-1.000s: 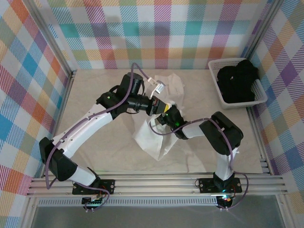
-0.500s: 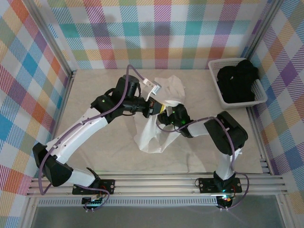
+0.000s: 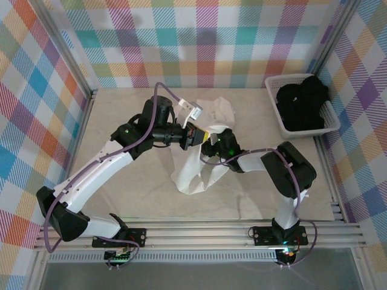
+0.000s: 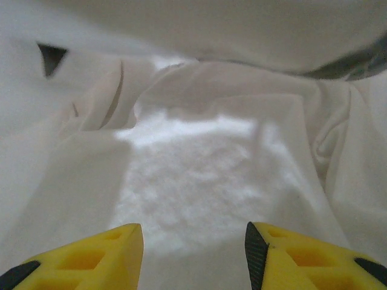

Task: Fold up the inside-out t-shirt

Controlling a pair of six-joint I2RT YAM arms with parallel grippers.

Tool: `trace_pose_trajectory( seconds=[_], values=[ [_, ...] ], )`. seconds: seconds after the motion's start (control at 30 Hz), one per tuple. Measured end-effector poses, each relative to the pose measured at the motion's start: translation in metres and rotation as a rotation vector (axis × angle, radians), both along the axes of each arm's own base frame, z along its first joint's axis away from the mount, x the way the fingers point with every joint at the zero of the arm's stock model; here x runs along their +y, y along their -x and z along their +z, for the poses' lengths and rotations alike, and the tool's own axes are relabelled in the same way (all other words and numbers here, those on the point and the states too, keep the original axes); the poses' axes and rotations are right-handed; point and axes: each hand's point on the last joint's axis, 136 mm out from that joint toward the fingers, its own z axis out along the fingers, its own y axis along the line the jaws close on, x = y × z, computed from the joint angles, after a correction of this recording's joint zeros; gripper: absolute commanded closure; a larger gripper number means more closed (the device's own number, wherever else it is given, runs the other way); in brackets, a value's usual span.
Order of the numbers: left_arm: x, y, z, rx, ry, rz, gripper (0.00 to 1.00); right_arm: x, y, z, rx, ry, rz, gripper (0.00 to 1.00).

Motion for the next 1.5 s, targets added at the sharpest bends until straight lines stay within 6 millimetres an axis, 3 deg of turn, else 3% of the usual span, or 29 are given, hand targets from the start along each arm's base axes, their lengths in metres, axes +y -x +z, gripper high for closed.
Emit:
trace_pose_trajectory(
  seconds=[0.2, 0.53, 0.73, 1.03, 1.07, 1.17, 1.37, 1.43, 1.5],
  values=[
    [-0.016, 0.020, 0.035, -0.037, 0.086, -0.106, 1.00, -0.001, -0.018, -0.003, 0.027, 0.063, -0.068, 0.44],
    [-0.008, 0.019, 0.049, -0.088, 0.097, -0.067, 1.00, -0.006, -0.020, -0.009, 0.099, 0.127, -0.101, 0.31],
    [-0.003, 0.010, 0.058, -0.124, 0.095, -0.006, 1.00, -0.001, -0.018, -0.025, 0.174, 0.185, -0.095, 0.16],
    [-0.003, 0.014, 0.108, -0.206, 0.179, -0.021, 1.00, 0.001, -0.024, -0.043, 0.275, 0.279, -0.128, 0.14],
    [-0.002, 0.014, 0.113, -0.214, 0.184, -0.016, 1.00, 0.001, -0.025, -0.044, 0.284, 0.292, -0.132, 0.18],
    [0.004, 0.005, 0.115, -0.235, 0.174, 0.050, 1.00, -0.001, -0.025, -0.047, 0.304, 0.307, -0.140, 0.46],
    [0.035, -0.036, 0.109, -0.293, 0.088, 0.344, 1.00, -0.003, -0.023, -0.049, 0.330, 0.296, -0.132, 0.88],
    [0.053, -0.051, 0.106, -0.310, 0.049, 0.461, 1.00, -0.003, -0.020, -0.049, 0.334, 0.283, -0.116, 0.98],
    [0.073, -0.066, 0.101, -0.322, 0.012, 0.578, 1.00, -0.003, -0.010, -0.046, 0.349, 0.268, -0.079, 1.00]
  ],
)
